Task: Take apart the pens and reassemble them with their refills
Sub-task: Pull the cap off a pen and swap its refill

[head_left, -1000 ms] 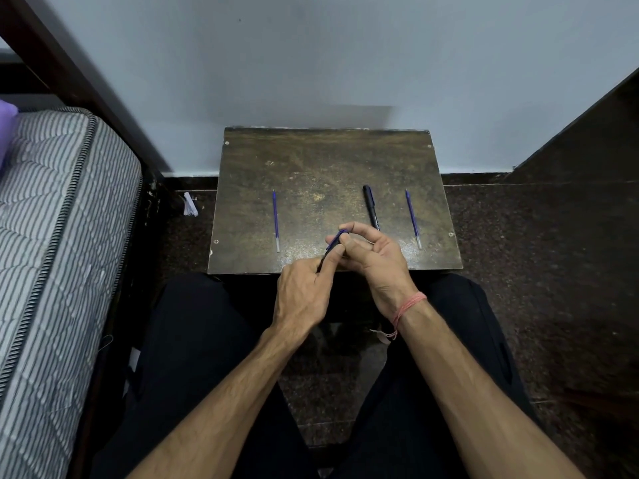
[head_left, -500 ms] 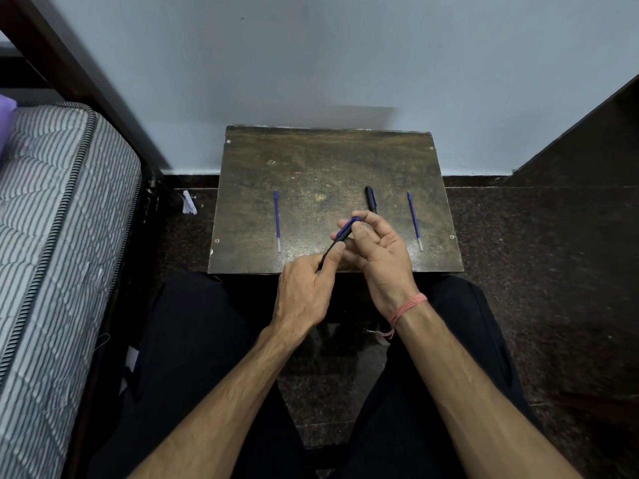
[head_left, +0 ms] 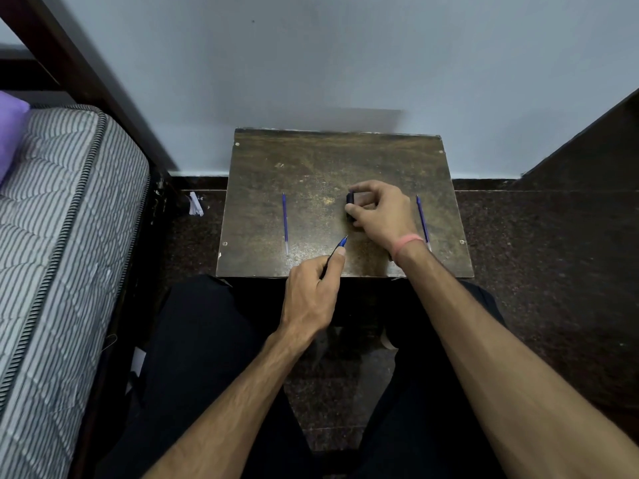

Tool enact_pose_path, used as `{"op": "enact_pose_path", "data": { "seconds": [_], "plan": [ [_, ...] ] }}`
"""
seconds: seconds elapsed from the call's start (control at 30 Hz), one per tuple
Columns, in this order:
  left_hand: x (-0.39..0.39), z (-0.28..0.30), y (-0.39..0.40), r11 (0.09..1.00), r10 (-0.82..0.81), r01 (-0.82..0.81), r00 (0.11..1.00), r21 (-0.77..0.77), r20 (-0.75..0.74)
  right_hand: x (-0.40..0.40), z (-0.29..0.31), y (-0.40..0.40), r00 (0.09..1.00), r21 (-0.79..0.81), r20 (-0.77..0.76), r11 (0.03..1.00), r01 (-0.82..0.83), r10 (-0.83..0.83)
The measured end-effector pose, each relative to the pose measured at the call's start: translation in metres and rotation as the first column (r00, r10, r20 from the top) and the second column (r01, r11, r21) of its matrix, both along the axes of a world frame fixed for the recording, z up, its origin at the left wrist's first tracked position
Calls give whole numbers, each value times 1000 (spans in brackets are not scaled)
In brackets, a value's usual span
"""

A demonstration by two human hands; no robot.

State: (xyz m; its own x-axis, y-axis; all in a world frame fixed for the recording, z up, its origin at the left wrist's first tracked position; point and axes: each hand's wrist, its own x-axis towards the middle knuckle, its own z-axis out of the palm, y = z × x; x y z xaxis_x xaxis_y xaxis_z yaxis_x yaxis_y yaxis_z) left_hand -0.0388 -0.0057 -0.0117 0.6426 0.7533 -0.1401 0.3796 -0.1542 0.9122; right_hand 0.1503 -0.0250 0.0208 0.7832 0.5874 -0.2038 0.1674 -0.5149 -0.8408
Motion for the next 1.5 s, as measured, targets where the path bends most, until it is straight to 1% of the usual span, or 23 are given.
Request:
{"op": "enact_pose_path", "data": {
  "seconds": [0.07, 0.17, 0.23, 0.33, 0.47, 0.57, 0.7, 0.73, 0.77, 0.8, 0.83, 0.87, 0.9, 0.93, 1.0, 1.07, 1.13, 1.2, 1.3, 1.33, 1.4, 1.5],
  "plan": [
    [1, 2, 1, 999, 28, -28, 1000, -42, 4, 2, -1, 8, 992, -89, 127, 996, -13, 25],
    [0, 3, 2, 996, 43, -43, 999, -81, -4, 5, -2, 13, 957, -201, 287, 979, 14, 45],
    [0, 1, 3, 995, 46, -47, 999, -88, -6, 5, -5, 13, 935, -240, 352, 970, 36, 52],
    [1, 1, 3, 994, 44, -43, 999, -98, 11, 4, -8, 12, 913, -271, 405, 960, 65, 52],
    [1, 5, 3, 994, 48, -47, 999, -100, 10, 5, -10, 9, 885, -278, 462, 957, 87, 54],
    [0, 8, 3, 987, 64, -61, 998, -147, 21, 3, -7, 5, 863, -247, 502, 966, 77, 60],
    [-1, 10, 2, 983, 60, -50, 997, -179, 52, -10, 5, -9, 847, -163, 531, 977, 136, -29],
    [0, 10, 2, 982, 48, -36, 997, -185, 61, -16, 7, -16, 866, -137, 497, 980, 146, -60],
    [0, 10, 2, 982, 31, -19, 997, -186, 64, -25, 6, -25, 905, -89, 415, 986, 141, -92],
    [1, 11, 1, 984, 13, -1, 998, -181, 64, -36, 5, -35, 957, -17, 266, 992, 126, -117],
    [1, 12, 1, 985, -4, 16, 998, -174, 71, -49, 5, -45, 991, 56, 71, 992, 109, -113],
    [1, 12, -1, 984, -23, 38, 996, -176, 88, -61, 4, -54, 990, 112, -104, 989, 101, -90],
    [0, 12, -3, 982, -55, 73, 993, -176, 104, -71, 2, -61, 973, 152, -219, 983, 102, -67],
    [0, 9, -5, 978, -92, 111, 989, -174, 115, -76, 0, -65, 958, 182, -281, 976, 116, -61],
    [-1, 4, -8, 978, -138, 154, 983, -139, 119, -77, -1, -67, 927, 246, -364, 950, 191, -92],
    [0, 0, -10, 987, -115, 126, 987, -104, 112, -72, -1, -66, 899, 279, -419, 925, 258, -124],
    [-1, -1, -9, 987, -44, 64, 990, -146, 134, -69, 1, -67, 891, 289, -434, 916, 279, -135],
    [-3, 1, -7, 989, -12, 35, 987, -145, 161, -70, 0, -68, 888, 308, -441, 906, 289, -133],
    [-3, 2, -5, 992, -56, 70, 989, -103, 139, -72, -3, -66, 884, 318, -451, 904, 285, -120],
    [-1, 2, -6, 988, -68, 85, 989, -127, 135, -71, -4, -65, 882, 315, -459, 909, 273, -106],
    [2, 1, -7, 960, -62, 98, 988, -261, 144, -70, -6, -63, 862, 310, -500, 914, 263, -79],
    [4, 3, -3, 849, -36, 128, 982, -512, 186, -65, -4, -65, 784, 344, -621, 903, 258, 12]
  ]
}}
